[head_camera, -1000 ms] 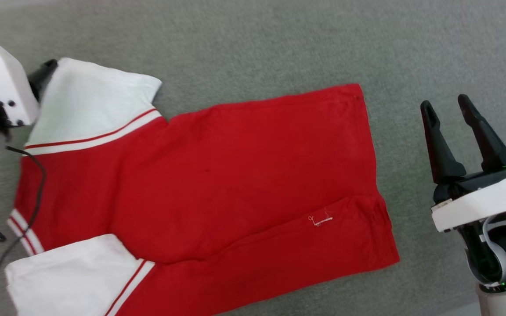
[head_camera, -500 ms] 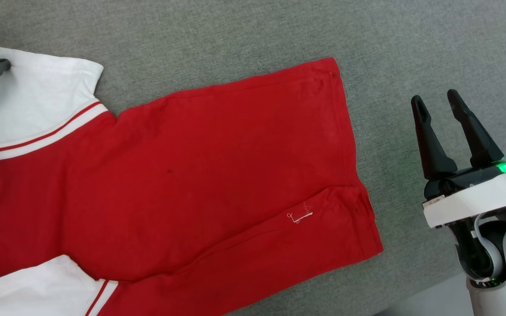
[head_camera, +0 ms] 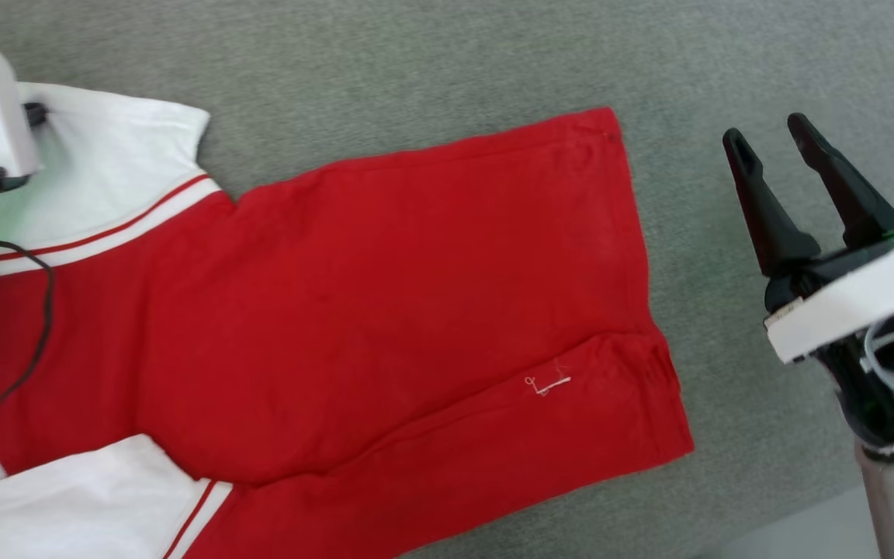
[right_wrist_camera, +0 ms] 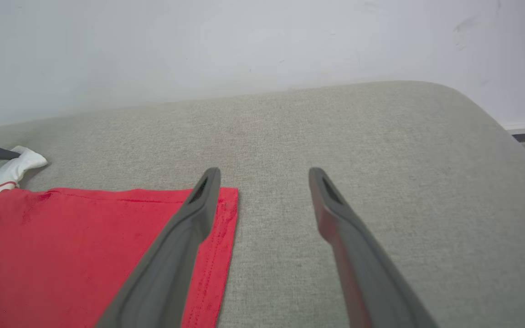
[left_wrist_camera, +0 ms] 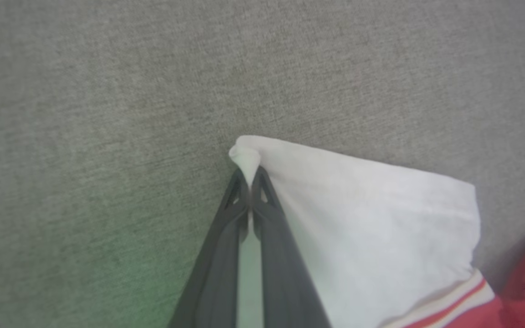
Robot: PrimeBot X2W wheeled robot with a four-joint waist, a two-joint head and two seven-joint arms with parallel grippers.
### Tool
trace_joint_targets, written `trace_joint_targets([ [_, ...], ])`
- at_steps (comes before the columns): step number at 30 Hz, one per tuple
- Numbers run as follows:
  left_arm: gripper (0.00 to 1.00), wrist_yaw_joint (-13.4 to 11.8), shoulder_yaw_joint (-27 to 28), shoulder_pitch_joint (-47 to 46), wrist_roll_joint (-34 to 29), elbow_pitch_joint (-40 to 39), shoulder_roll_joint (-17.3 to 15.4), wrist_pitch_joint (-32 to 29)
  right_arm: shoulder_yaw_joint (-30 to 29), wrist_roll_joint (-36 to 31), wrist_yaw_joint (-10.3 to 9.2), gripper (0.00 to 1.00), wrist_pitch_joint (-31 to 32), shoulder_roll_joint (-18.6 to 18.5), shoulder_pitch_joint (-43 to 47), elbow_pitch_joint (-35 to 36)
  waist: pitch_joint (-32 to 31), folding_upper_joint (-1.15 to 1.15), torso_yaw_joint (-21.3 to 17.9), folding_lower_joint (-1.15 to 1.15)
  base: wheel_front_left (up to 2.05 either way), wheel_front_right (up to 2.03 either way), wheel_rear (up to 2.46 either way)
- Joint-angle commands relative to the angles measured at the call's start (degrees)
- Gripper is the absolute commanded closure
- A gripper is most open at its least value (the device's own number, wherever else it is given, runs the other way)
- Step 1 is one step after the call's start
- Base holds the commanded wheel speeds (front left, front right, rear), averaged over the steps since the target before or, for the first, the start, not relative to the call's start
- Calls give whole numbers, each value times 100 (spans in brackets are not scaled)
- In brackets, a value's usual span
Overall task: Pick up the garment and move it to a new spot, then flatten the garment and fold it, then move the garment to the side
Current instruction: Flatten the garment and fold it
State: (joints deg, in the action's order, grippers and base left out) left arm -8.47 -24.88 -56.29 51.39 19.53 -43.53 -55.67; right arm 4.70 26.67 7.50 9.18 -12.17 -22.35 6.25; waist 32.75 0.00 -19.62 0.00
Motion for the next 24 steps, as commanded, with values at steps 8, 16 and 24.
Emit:
trace_joint_targets([
  [8, 100, 419, -51, -222, -97, 7, 516, 802, 246, 522, -3, 0, 2139, -619, -1006, -962, -355, 0, 875, 0, 0, 0, 0],
  [16, 100, 691, -225, -388, -235, -325, 756, 1166, 163, 554, -3, 0, 3669, -858, -1739, -1987, -276, 0, 1509, 0, 0, 0, 0],
  [24, 100, 787, -346, -376, -282, -485, 896, 1336, 340, 450, -4, 61, 4642, -621, -1892, -3058, -124, 0, 1714, 0, 0, 0, 0],
])
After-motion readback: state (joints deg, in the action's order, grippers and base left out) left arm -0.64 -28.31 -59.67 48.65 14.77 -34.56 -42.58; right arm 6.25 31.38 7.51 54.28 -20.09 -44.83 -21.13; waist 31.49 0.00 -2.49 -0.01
